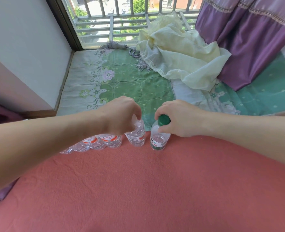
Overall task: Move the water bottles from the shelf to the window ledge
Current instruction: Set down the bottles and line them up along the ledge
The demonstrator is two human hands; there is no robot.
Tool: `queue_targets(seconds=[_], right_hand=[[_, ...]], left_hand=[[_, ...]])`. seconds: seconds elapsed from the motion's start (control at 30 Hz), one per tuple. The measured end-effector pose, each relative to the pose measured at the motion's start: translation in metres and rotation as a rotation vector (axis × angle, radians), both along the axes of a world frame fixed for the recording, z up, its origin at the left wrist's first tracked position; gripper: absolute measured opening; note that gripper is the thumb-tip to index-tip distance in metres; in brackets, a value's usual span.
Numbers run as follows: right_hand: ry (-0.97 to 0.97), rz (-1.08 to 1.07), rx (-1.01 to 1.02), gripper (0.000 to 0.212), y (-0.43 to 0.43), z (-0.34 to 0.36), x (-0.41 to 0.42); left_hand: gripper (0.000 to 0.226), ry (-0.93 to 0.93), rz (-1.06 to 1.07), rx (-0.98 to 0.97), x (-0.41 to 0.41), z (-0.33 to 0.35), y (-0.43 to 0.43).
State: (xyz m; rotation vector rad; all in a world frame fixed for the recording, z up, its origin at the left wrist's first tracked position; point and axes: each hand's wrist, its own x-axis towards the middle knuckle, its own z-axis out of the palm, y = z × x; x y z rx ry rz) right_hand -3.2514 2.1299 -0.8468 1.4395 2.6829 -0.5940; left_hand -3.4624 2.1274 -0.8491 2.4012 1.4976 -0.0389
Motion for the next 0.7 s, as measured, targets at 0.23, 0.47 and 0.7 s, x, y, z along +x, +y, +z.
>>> queue_targets(seconds=[0.23,0.47,0.7], right_hand=[[0.009,0.0,0.004,0.032,-0.0013,0.0009,0.0024],[0.003,0.001,0.005,0.032,-0.0015,0.0008,0.0016],[-0.005,-0.007,-0.004,0.033,-0.0019,0.0018,0.0031]], left_hand=[[0.036,0.0,0.087,-0.008,-0.0017,-0.0024,0.0055],[0.021,-0.056,0.177,-0.012,0.0037,-0.0034,0.0057],[0.02,-0.034,0.071,0.018,0.0019,0.0004,0.0034]])
